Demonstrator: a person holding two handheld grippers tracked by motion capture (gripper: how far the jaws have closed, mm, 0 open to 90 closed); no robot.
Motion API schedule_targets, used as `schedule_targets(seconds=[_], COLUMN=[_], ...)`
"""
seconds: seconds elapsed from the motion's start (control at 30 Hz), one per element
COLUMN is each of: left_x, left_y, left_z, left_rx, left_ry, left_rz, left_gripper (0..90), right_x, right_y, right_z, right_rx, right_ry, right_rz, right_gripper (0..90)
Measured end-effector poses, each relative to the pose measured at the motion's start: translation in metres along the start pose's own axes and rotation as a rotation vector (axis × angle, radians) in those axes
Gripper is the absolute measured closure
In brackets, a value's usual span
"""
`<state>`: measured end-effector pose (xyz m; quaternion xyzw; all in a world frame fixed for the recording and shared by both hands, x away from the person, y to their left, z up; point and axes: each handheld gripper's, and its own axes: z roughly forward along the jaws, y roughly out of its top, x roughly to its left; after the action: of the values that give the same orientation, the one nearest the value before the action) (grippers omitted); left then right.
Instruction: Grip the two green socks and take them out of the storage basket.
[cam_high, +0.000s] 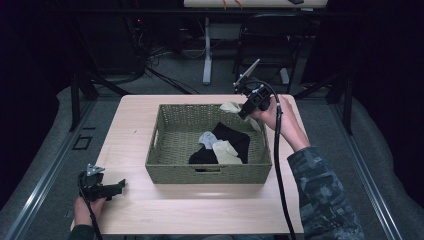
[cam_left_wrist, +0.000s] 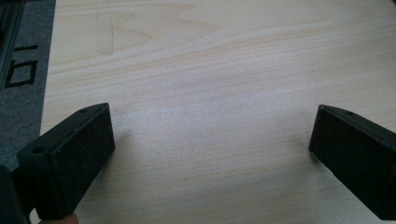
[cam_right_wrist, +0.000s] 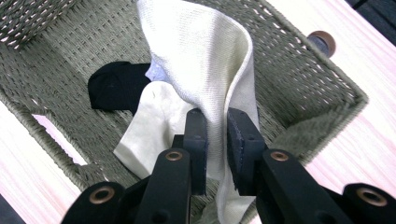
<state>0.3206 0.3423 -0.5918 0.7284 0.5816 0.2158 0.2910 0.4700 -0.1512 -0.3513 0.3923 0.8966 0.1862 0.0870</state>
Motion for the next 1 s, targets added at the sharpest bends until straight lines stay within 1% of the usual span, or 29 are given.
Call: schedule_targets(seconds=[0.07,0.13,0.17,0.23,0.27,0.3,0.33,0.37,0.4,0.53,0.57,0.63,0.67,0.7,0.87,0.9,0.97,1.0], left_x=[0.000,0.000,0.000,0.000,0.000,0.000,0.000,0.000,0.000,0.000,0.000,0.000,0.000,0.000,0.000,0.000,0.000,0.000], left_y=[0.000,0.000,0.000,0.000,0.000,0.000,0.000,0.000,0.000,0.000,0.000,0.000,0.000,0.000,0.000,0.000,0.000,0.000], left_z=[0.000,0.000,0.000,0.000,0.000,0.000,0.000,0.000,0.000,0.000,0.000,0.000,0.000,0.000,0.000,0.000,0.000,0.000], left_rx=[0.000,0.000,0.000,0.000,0.000,0.000,0.000,0.000,0.000,0.000,0.000,0.000,0.000,0.000,0.000,0.000,0.000,0.000], left_ry=[0.000,0.000,0.000,0.000,0.000,0.000,0.000,0.000,0.000,0.000,0.000,0.000,0.000,0.000,0.000,0.000,0.000,0.000], left_rz=[0.000,-0.001,0.000,0.000,0.000,0.000,0.000,0.000,0.000,0.000,0.000,0.000,0.000,0.000,0.000,0.000,0.000,0.000], left_gripper=[0.0,0.0,0.0,0.0,0.0,0.0,0.0,0.0,0.0,0.0,0.0,0.0,0.0,0.0,0.0,0.0,0.0,0.0], right_x=[-0.004,-0.005,-0.008,-0.012,-0.017,-0.017,-0.019,-0.022,-0.024,-0.037,-0.039,-0.041,-0.046,-0.046,-0.056,-0.061,-0.066,-0.066], right_y=[-0.004,-0.005,-0.007,-0.011,-0.016,-0.016,-0.019,-0.021,-0.024,-0.038,-0.040,-0.043,-0.048,-0.048,-0.061,-0.067,-0.072,-0.072], right_z=[-0.006,-0.007,-0.009,-0.013,-0.017,-0.017,-0.019,-0.022,-0.024,-0.032,-0.033,-0.034,-0.035,-0.035,-0.033,-0.032,-0.032,-0.032], right_rx=[-0.005,-0.011,-0.009,-0.021,-0.022,-0.022,-0.030,-0.021,-0.029,-0.030,-0.032,-0.029,-0.026,-0.026,-0.020,-0.019,-0.010,-0.010], right_ry=[-0.008,-0.008,-0.016,-0.016,-0.020,-0.020,-0.019,-0.025,-0.025,-0.043,-0.041,-0.047,-0.050,-0.050,-0.054,-0.052,-0.055,-0.055], right_rz=[0.005,0.014,0.012,0.025,0.032,0.032,0.040,0.041,0.048,0.071,0.079,0.083,0.092,0.092,0.124,0.137,0.153,0.153], right_gripper=[78.9,78.9,78.9,78.9,78.9,78.9,78.9,78.9,78.9,78.9,78.9,78.9,78.9,78.9,78.9,78.9,78.9,78.9])
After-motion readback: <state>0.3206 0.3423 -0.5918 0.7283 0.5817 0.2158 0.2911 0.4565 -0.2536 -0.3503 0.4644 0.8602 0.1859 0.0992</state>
